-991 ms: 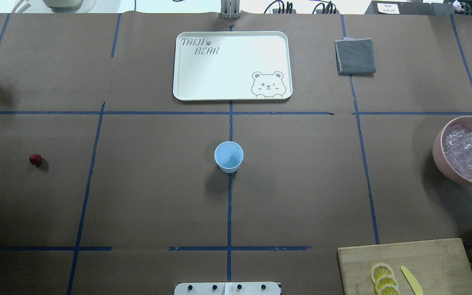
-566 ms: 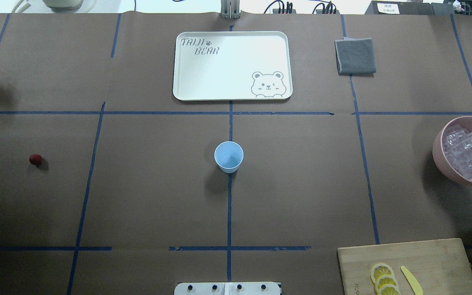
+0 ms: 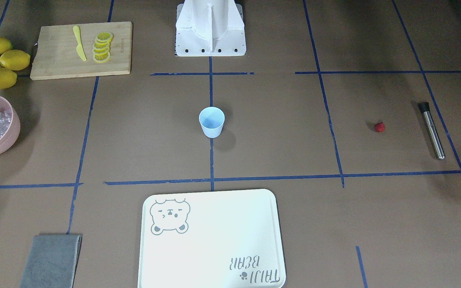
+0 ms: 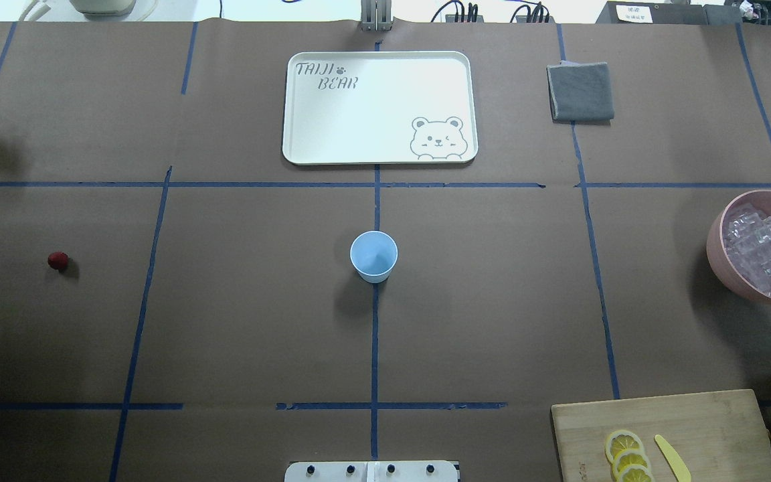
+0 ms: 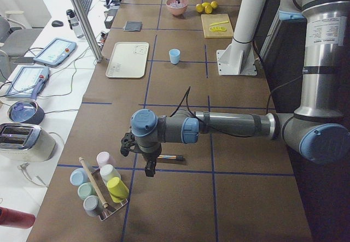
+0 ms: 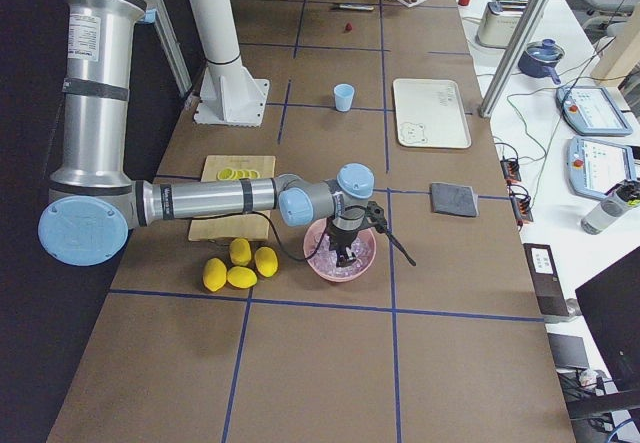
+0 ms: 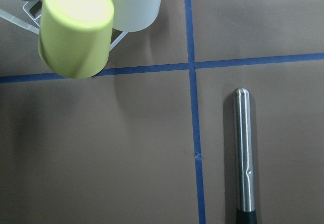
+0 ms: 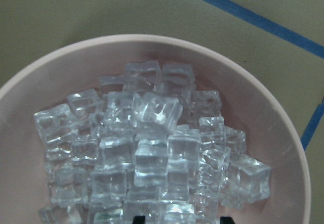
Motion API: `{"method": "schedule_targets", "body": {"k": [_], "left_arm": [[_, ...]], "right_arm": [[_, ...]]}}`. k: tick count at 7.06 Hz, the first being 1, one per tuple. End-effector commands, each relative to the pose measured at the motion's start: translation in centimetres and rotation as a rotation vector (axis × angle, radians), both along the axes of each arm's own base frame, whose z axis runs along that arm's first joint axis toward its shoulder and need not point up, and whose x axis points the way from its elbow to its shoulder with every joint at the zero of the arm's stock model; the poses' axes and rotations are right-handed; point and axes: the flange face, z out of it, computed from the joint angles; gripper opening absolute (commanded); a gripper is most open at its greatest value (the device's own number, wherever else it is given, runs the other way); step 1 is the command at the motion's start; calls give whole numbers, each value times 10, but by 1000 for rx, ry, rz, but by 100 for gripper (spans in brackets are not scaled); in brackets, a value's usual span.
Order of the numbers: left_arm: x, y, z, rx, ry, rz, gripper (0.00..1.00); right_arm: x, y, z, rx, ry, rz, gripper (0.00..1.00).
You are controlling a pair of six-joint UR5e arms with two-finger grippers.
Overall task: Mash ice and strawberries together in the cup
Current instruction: 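Close the right gripper on ice cubes inside the pink bowl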
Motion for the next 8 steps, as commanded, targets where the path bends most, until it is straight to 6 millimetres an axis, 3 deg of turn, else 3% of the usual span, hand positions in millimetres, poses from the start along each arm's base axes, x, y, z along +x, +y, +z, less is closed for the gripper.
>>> {"method": "schedule_targets", "body": {"k": [1, 5, 6, 8], "left_arm": [[0, 0, 0, -1, 3, 0, 100], [0, 0, 0, 0, 3, 0, 100], [0, 0, 0, 0, 3, 0, 100], [0, -1, -1, 0, 3, 0, 100]], "right_arm": [[-2, -2, -2, 5, 0, -3, 58], [-4, -1, -1, 4, 2, -8, 57], [-4, -1, 0, 2, 2, -8, 53], [-4, 1, 2, 1, 3, -9, 9]]}}
